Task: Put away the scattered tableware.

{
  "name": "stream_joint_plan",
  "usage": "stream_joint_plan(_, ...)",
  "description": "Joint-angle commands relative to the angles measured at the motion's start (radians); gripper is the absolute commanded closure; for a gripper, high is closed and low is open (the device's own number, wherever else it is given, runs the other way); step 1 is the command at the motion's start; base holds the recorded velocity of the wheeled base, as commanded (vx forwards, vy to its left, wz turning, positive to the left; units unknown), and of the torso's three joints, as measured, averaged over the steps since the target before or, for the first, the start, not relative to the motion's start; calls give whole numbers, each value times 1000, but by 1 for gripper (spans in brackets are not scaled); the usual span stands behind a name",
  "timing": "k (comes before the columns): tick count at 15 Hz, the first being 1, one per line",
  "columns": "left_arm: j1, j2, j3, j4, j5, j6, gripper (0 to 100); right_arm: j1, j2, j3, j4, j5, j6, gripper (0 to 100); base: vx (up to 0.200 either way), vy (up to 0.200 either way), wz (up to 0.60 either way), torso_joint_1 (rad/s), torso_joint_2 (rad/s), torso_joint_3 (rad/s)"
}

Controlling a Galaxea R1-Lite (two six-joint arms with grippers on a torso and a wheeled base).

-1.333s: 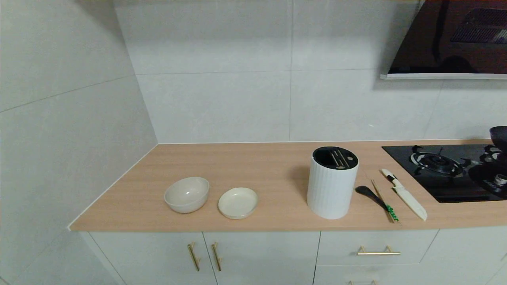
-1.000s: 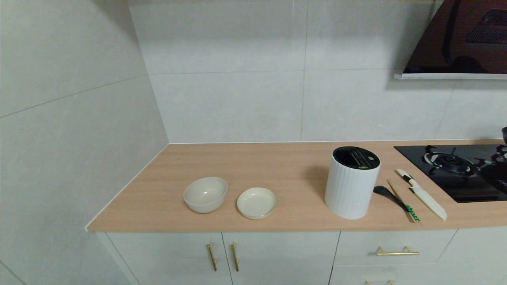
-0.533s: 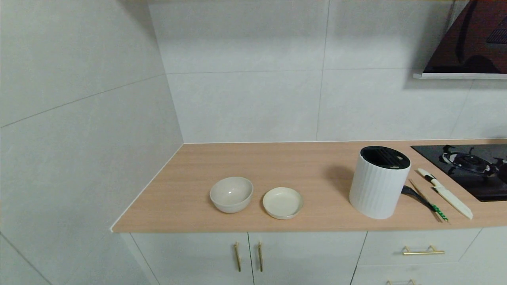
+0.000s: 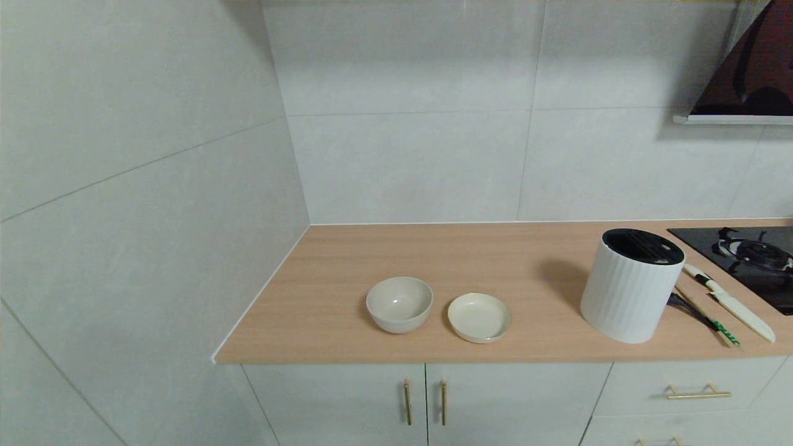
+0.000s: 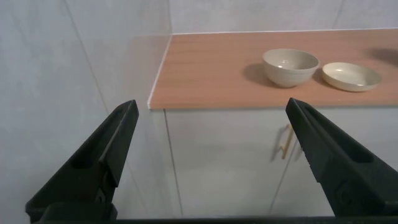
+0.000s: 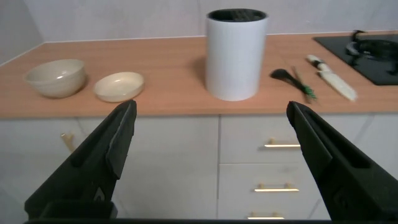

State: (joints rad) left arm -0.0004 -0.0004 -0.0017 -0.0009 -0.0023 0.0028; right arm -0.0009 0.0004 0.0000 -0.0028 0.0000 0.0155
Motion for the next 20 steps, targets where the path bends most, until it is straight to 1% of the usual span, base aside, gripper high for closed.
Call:
stream_joint_plan(1,-1,0,0,1,1,0,0,-1,0,0,0,0,0,0,0,0,0,0,0,0)
stream_joint_plan(15,-1,0,0,1,1,0,0,-1,1,0,0,0,0,0,0,0,0,0,0,0)
stream_joint_plan(20,-1,0,0,1,1,0,0,-1,1,0,-2,0,0,0,0,0,0,-146,309,172)
